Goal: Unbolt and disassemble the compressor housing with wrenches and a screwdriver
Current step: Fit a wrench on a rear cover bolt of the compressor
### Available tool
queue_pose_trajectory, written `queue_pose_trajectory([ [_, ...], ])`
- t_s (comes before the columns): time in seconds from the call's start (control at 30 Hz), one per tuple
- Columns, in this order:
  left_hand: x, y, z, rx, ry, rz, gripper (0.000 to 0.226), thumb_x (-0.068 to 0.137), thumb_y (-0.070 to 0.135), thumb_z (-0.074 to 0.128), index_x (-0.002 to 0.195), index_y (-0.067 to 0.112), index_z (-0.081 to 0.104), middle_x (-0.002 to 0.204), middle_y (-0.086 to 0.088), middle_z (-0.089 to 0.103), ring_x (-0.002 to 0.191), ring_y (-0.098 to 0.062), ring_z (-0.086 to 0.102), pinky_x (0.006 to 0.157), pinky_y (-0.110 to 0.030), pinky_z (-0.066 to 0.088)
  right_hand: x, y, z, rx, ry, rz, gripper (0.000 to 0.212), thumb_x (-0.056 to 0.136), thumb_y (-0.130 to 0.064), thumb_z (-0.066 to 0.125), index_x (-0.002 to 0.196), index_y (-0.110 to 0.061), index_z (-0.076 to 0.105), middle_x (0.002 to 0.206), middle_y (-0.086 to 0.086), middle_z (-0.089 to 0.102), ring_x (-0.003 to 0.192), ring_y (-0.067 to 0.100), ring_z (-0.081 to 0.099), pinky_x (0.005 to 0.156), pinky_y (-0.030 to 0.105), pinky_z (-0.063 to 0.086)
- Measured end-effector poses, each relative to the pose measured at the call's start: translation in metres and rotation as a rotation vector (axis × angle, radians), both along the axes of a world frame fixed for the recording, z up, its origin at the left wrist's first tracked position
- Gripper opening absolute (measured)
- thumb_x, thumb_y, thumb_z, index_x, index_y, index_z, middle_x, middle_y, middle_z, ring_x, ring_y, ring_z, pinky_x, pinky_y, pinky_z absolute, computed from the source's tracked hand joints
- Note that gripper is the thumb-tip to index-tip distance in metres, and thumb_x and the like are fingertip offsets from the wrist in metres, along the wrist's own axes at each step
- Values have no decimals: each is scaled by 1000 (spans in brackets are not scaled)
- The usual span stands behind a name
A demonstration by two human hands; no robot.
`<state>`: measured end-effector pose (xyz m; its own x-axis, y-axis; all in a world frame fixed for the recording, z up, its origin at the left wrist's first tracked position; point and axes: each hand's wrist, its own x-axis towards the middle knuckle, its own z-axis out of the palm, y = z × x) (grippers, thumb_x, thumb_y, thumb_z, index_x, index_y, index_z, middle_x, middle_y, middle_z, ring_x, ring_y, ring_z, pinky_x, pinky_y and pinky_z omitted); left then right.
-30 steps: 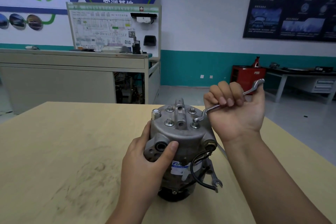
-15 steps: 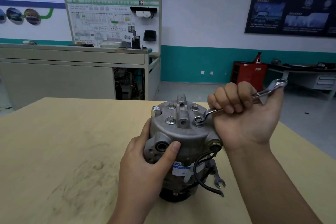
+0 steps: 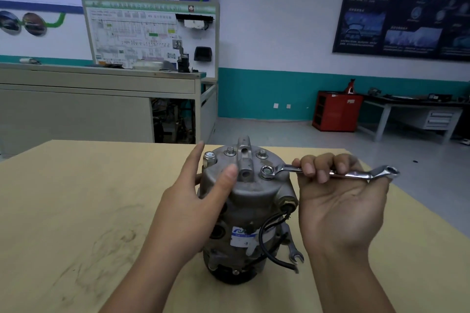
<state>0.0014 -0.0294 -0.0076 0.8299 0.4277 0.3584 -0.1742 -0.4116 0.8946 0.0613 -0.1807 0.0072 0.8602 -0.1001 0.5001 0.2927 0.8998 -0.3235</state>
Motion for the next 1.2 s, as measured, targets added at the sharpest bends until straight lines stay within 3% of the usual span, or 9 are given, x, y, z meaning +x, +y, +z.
queue_pose_trajectory([
  [0.2,-3,1,6,0,53,-39,92,48,84,44,132,68,12,108,20,53,83,6,53,54,-8,41,-6,6,-9,36,69,-187,32,100,-23,16,87,-13,44,57,7,53,59,23,57,66,32,54],
  [0.3,-3,-1,6,2,18,-69,97,48,80,47,134,67,4,117,23,46,92,4,52,67,-10,42,-7,5,-7,-10,13,-192,30,98,-21,17,85,-14,44,57,7,52,60,24,57,68,34,52],
  [0.43,1,-8,7,206,-93,-18,80,61,73,49,134,64,20,143,20,30,123,4,35,98,-20,29,-5,1,2,-68,19,-177,42,99,-44,20,78,-13,40,52,8,46,55,25,54,67,36,54],
  [0.53,4,-17,11,346,-41,44,90,48,86,37,133,55,36,152,21,14,139,-7,22,103,-26,27,-4,2,5,-31,80,-150,50,97,-51,18,73,-13,37,50,6,41,51,23,50,65,35,56],
  [0.63,7,-21,17,437,-11,121,98,47,89,31,135,47,40,154,18,13,141,-12,18,111,-36,28,-6,0,6,24,82,-89,56,95,-57,19,67,-13,40,53,5,42,52,21,50,68,36,56],
  [0.77,13,-20,22,462,6,131,102,52,90,21,138,39,41,142,14,31,127,-7,39,93,-23,36,-7,-7,11,78,117,-28,68,91,-65,21,53,-15,47,56,2,43,53,19,49,67,32,53],
  [0.87,16,-20,24,485,16,152,92,63,85,23,137,36,44,132,14,37,119,-7,45,83,-20,34,-7,-6,14,78,119,-67,63,96,-57,19,57,-15,44,51,0,37,47,17,41,55,27,47],
  [1.07,20,-17,27,471,81,113,78,70,75,41,139,38,41,136,11,32,118,-14,47,87,-25,38,-1,-3,20,81,172,-136,51,101,-44,16,61,-16,31,45,-2,22,42,16,23,45,21,33],
  [1.2,22,-16,26,458,39,91,68,78,63,47,140,36,41,134,14,35,113,-7,46,83,-19,33,5,-3,25,78,210,-146,56,99,-52,14,59,-17,30,45,-3,18,40,15,19,42,18,28],
])
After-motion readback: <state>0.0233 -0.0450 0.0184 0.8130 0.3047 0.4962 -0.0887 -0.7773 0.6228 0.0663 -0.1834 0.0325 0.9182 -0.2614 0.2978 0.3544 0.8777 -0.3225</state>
